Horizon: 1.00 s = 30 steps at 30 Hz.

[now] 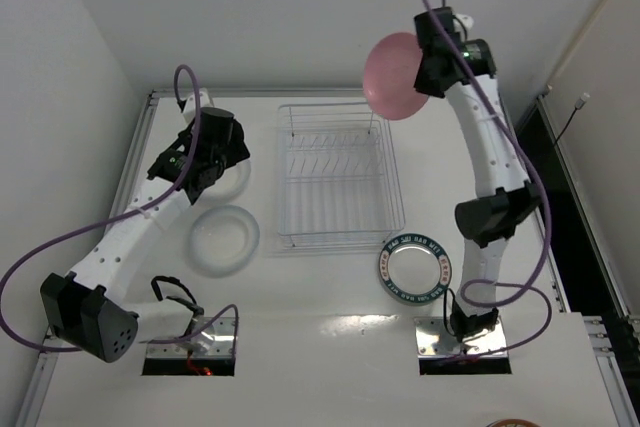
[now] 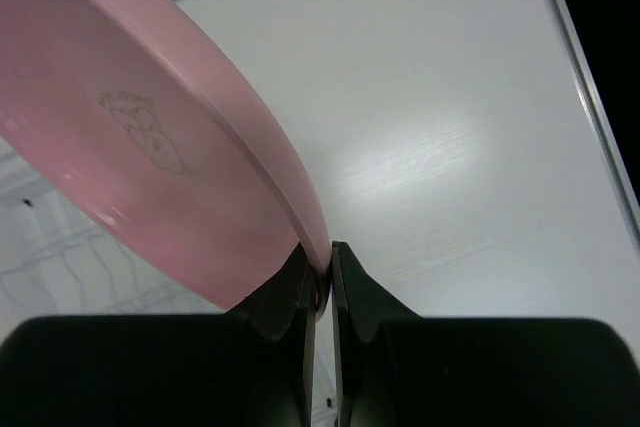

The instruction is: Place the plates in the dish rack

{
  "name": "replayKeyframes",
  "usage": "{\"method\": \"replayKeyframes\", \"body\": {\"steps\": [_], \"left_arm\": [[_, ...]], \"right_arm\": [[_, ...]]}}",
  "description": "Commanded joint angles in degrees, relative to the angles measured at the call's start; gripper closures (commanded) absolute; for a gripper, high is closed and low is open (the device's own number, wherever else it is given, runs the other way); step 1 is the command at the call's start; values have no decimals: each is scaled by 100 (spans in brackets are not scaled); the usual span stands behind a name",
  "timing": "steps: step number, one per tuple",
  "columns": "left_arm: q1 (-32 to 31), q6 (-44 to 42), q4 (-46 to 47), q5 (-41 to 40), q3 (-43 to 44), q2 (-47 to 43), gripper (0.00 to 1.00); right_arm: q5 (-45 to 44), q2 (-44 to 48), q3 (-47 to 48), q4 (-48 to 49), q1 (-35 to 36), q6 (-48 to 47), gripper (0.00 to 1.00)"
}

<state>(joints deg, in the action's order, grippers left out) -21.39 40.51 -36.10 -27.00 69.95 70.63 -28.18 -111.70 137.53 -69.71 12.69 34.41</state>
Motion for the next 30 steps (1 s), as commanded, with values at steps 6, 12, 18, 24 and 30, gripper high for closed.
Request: {"method": "replayKeyframes", "body": {"steps": [6, 12, 18, 24, 30], "left_arm": [[-76, -237, 50, -288, 282, -23, 43], [-76, -237, 50, -288, 177, -137, 43], [-76, -289, -3, -288, 177, -198, 43], [-76, -342, -55, -349, 177, -304, 40], [-76, -403, -108, -349, 115, -418, 39]], "right_arm": [[-1189, -282, -771, -737, 699, 180, 100], [-1575, -704, -623, -1080, 1069, 373, 100], [-1840, -1064, -482, -1080, 1060, 198, 100], [-1840, -1267, -246, -1080, 806, 136, 100], [-1331, -1346, -33, -896, 674, -92, 100]]}}
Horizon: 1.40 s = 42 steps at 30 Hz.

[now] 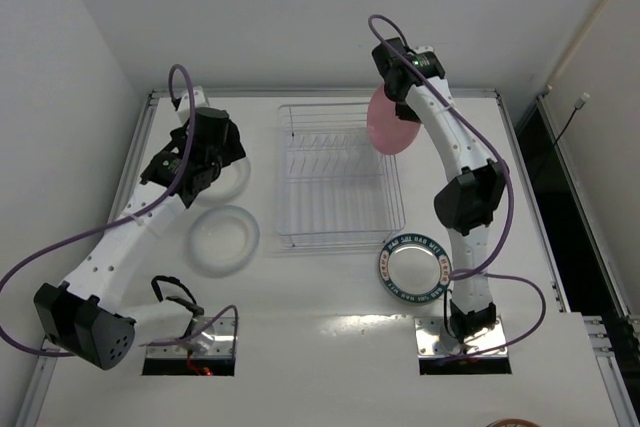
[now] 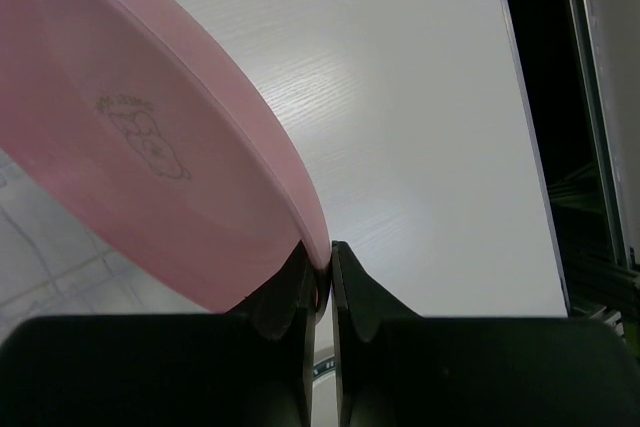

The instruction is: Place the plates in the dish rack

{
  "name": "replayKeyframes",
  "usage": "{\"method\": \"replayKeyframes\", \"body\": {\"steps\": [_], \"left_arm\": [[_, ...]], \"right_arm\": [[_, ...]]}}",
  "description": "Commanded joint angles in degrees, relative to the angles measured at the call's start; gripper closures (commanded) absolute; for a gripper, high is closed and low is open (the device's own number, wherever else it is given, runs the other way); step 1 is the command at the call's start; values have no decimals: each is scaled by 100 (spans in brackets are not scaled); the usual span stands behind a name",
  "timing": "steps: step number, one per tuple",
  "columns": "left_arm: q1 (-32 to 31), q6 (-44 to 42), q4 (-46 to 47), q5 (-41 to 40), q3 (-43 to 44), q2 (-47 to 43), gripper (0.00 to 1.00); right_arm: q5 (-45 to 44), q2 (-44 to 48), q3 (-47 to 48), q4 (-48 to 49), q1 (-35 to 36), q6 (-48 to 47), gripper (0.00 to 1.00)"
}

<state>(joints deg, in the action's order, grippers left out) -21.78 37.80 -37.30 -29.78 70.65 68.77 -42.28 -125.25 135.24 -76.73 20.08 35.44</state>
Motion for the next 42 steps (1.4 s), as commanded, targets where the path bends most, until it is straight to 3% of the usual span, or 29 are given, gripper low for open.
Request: {"method": "replayKeyframes", "body": {"steps": [1, 4, 10, 16, 23, 26, 30, 33, 38, 39, 41, 42], "left_arm": [[-37, -133, 12, -72, 45, -233, 39], [-37, -133, 64, -72, -8, -285, 37], [-142, -133, 179, -72, -113, -285, 34], [-195, -133, 179, -72, -61, -285, 34], [-309, -133, 179, -19, -60, -338, 34], [-423, -185, 240, 33, -60, -338, 30], [-555, -369, 590, 427, 150, -198, 0], [-880, -914, 1109, 1138, 203, -84, 0], [-1855, -1810, 2392, 641, -60, -22, 0], [-1917, -2012, 2594, 640, -60, 178, 3], [-1970, -2127, 2762, 746, -8, 364, 39], [-1970, -2276, 3102, 981, -8, 435, 45]], "right_arm": [[193, 62, 144, -132, -117, -195, 100], [343, 237, 21, -79, -118, -195, 100], [-332, 195, -77, -403, -56, -126, 100], [-438, 404, -419, -404, 146, 15, 100], [-115, 826, -261, -404, 365, 208, 100], [71, 1063, -261, -404, 365, 323, 100], [71, 1450, -366, -352, 418, 323, 100], [299, 1714, -367, -352, 418, 437, 100], [668, 1855, -419, -352, 418, 490, 100], [764, 1855, -367, -352, 418, 490, 100], [896, 1908, -367, -352, 418, 490, 100], [1036, 1908, -445, -352, 418, 490, 100]]}}
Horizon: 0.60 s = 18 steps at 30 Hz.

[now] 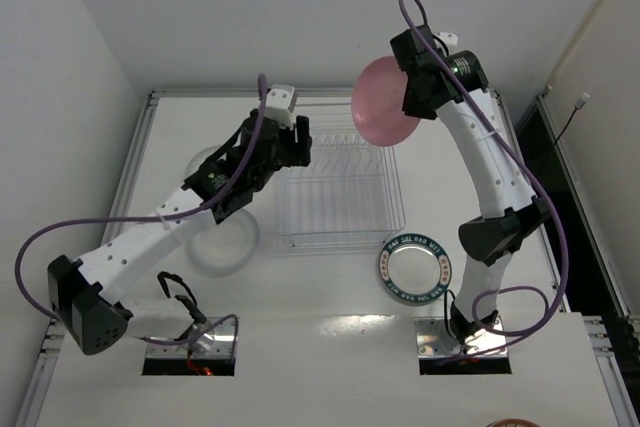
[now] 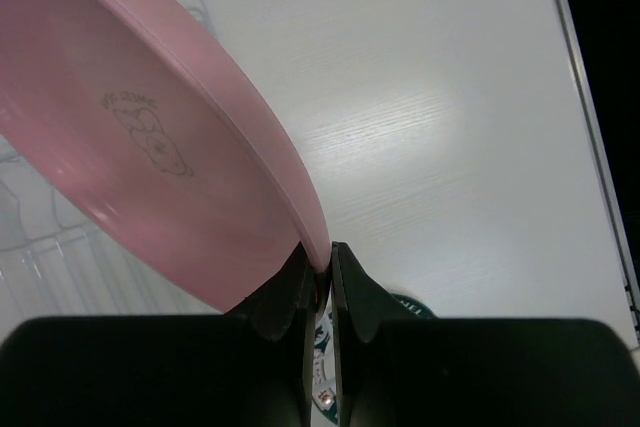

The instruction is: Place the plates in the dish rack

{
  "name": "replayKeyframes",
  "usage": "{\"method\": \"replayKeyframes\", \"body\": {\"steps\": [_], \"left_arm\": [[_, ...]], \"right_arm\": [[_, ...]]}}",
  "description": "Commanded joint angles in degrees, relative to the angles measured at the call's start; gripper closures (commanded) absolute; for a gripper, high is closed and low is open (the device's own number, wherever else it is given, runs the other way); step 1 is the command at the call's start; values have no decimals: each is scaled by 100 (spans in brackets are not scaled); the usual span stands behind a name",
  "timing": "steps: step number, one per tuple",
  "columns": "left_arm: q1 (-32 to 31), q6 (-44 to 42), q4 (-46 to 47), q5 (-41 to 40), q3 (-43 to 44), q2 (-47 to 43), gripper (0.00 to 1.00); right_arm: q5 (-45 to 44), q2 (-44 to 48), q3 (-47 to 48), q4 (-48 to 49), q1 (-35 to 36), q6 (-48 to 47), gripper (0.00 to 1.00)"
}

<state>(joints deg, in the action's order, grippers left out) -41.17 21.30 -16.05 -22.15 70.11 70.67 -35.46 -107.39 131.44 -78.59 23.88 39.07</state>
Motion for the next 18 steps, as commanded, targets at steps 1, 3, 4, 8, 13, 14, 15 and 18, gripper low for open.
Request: {"method": "replayKeyframes", "body": {"steps": [1, 3, 4, 8, 13, 14, 15, 18], "left_arm": [[-188, -810, 1147, 342, 47, 315, 45], [-365, -1494, 1297, 823, 134, 604, 35], [-557, -1793, 1359, 1061, 274, 710, 26], [-892, -2647, 1368, 1678, 706, 1202, 12], [-1341, -3825, 2359, 2040, 75, 1203, 8], [-1393, -3878, 2553, 1944, 12, 1255, 7], [-1394, -3949, 2555, 1943, 73, 1343, 7], [-1508, -4002, 2650, 1943, 188, 1642, 7]], "right_arm": [[408, 174, -66, -166, 38, 179, 100], [522, 175, -145, -166, 38, 180, 100], [601, 175, -197, -166, 38, 180, 100], [847, 228, -197, -166, 38, 180, 100], [979, 333, -197, -166, 38, 127, 100], [980, 333, -197, -166, 38, 127, 100], [980, 333, -197, -166, 38, 127, 100], [1155, 386, -197, -166, 38, 75, 100]]}}
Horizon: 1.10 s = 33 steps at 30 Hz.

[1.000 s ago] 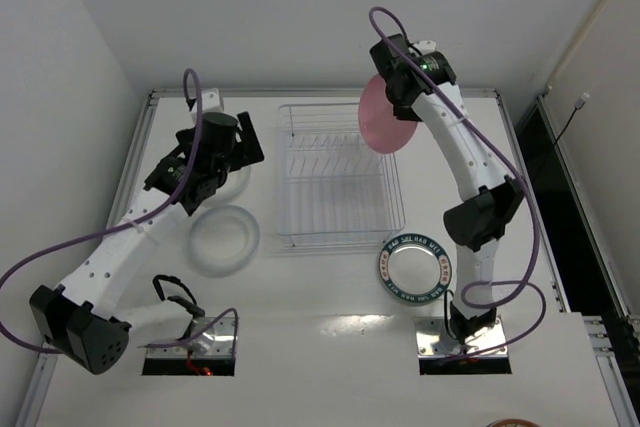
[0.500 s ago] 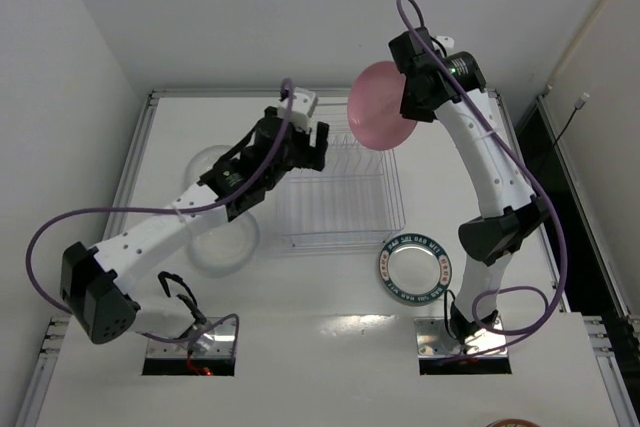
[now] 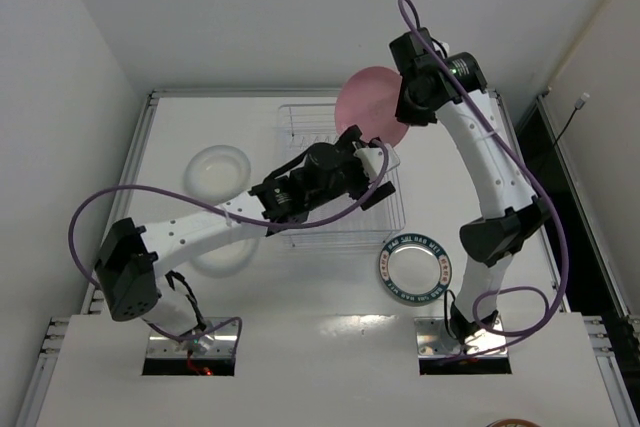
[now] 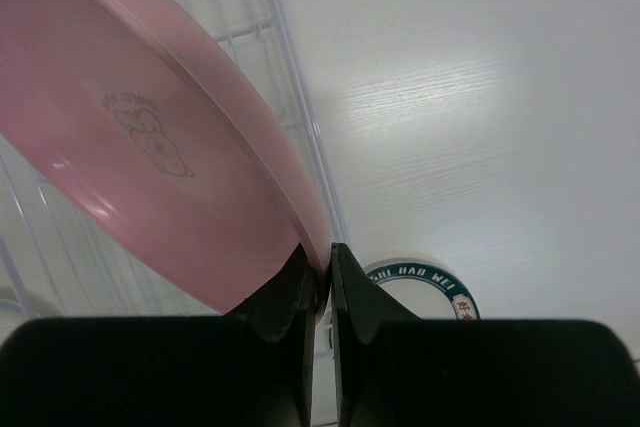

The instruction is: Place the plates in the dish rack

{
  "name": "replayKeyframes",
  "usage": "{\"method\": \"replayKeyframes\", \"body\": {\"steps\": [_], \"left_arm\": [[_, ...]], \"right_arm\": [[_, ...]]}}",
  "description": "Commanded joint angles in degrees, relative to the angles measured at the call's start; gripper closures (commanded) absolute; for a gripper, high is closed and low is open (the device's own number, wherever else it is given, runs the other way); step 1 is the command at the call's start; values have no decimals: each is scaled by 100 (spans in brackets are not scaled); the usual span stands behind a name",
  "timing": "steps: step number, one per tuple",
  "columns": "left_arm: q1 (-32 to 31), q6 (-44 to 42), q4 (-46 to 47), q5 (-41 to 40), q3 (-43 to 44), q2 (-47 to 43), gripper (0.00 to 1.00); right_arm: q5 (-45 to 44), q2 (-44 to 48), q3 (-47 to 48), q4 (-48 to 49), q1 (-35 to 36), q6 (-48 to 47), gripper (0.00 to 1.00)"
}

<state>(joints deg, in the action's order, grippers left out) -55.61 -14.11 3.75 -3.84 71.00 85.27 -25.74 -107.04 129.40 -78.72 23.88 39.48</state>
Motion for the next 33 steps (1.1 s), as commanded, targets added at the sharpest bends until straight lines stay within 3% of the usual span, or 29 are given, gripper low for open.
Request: {"method": "replayKeyframes", "body": {"steps": [1, 8, 15, 18, 19, 21, 22, 24, 25, 26, 31, 33], "left_arm": [[-116, -461, 775, 111, 98, 235, 7], [-169, -497, 1531, -512, 107, 674, 6], [-64, -383, 1848, -574, 264, 912, 8], [-64, -304, 1788, -434, 449, 1053, 29], [-64, -251, 1709, -312, 563, 1053, 46], [-64, -198, 1630, -311, 633, 1114, 58], [-64, -128, 1559, -250, 634, 1114, 69], [-64, -127, 1489, -249, 686, 1114, 81], [-64, -127, 1436, -249, 687, 1114, 94], [-64, -127, 1436, -249, 687, 1114, 100], [-64, 101, 997, -188, 853, 834, 100], [-64, 320, 690, -135, 933, 755, 100]], "right_arm": [[296, 421, -46, -153, 38, 33, 100], [569, 623, -108, -153, 38, 33, 100], [1000, 738, -56, -153, 38, -196, 100], [1141, 808, -292, -153, 38, -248, 100], [1202, 860, -354, -153, 38, -248, 100], [1203, 861, -354, -153, 38, -248, 100], [1263, 861, -354, -153, 38, -248, 100], [1316, 861, -294, -153, -15, -248, 100], [1369, 861, -293, -153, -15, -248, 100], [1439, 861, -293, -153, -15, -248, 100], [1571, 861, -293, -100, -67, -248, 99], [1641, 861, -231, -30, -120, -300, 92]]}}
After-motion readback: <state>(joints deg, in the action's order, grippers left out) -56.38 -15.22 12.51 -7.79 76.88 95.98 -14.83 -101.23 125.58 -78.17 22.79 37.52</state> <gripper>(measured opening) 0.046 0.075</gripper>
